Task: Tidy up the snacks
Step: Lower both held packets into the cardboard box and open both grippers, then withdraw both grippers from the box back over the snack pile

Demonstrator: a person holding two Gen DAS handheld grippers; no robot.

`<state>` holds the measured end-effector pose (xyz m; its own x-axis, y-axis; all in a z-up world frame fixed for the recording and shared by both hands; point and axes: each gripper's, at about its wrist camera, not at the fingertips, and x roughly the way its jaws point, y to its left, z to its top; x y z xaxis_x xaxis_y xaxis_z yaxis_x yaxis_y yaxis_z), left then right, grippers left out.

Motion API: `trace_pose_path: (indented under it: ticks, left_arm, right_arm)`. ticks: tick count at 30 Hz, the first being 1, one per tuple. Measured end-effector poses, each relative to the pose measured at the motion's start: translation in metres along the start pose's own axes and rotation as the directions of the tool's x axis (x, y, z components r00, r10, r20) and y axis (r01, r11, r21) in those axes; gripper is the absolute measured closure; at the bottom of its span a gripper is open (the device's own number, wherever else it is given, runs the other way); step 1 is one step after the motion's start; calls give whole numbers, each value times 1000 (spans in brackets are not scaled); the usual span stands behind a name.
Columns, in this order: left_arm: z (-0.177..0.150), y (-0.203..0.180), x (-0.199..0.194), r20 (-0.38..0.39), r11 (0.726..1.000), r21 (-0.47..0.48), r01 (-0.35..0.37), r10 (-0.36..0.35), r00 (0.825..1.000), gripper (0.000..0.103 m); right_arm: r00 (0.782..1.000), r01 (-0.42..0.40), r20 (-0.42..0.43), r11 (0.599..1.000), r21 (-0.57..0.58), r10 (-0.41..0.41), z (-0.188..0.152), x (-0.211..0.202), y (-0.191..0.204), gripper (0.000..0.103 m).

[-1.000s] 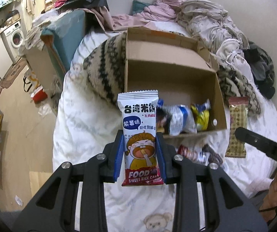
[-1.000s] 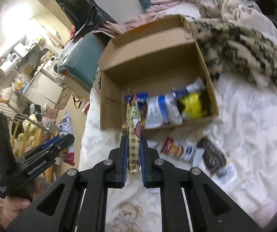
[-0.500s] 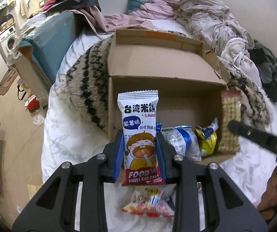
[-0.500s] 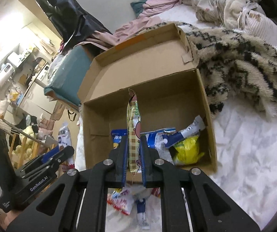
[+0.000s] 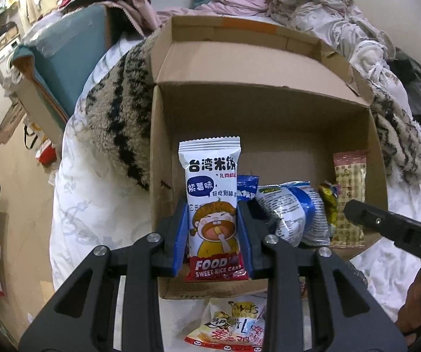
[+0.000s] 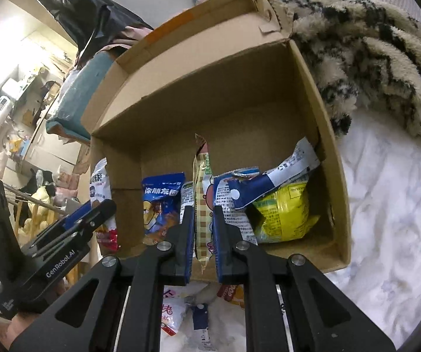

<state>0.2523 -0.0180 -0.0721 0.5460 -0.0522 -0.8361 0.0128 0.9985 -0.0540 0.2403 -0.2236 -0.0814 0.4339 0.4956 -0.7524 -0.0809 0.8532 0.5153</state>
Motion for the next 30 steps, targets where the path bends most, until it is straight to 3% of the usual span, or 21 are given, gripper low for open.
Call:
trace_pose_path:
  ticks: [8,11,15,18,19,20,24,27,30]
  left_arm:
    - [1,4,3,-16,1000,-9,9,-9,1000,70]
    - [1,5,0,-10,999,-28,20,-20,1000,54]
    - [1,6,-9,19,999,-40,27,-26,999,15]
    - [0,7,-14,31,998,-54,44,-43,999,13]
    - [-1,8,-14,30,997,-58,49,-47,998,13]
    - [-1,9,-14,28,997,-64,50,-48,998,13]
    - [-4,16,-17,42,995,-90,41,-38,998,13]
    - [-9,15,-22,81,999,-47,-8,12,997,13]
    - [-12,18,-28,86,999,-46,-2,6,996,13]
  right_arm:
    - [1000,-26,-13,1000,-3,26,3,8,5,87]
    - [999,-40,-19,999,12,40,4,10,4,87]
    - [1000,-26,-11,1000,7,26,6,7,2,84]
    - [1000,-18,11,1000,8,18,6,2,1,57]
    - [1000,-17,23,1000,12,17,6,-1,1,44]
    - [999,-18,41,1000,17,17,7,-5,0,41]
    - [999,-25,42,999,21,24,7,-9,0,41]
    - [999,-26,47,999,28,25,6,-14,-1,41]
    - [999,-27,44,999,22,26,2,-20,1,41]
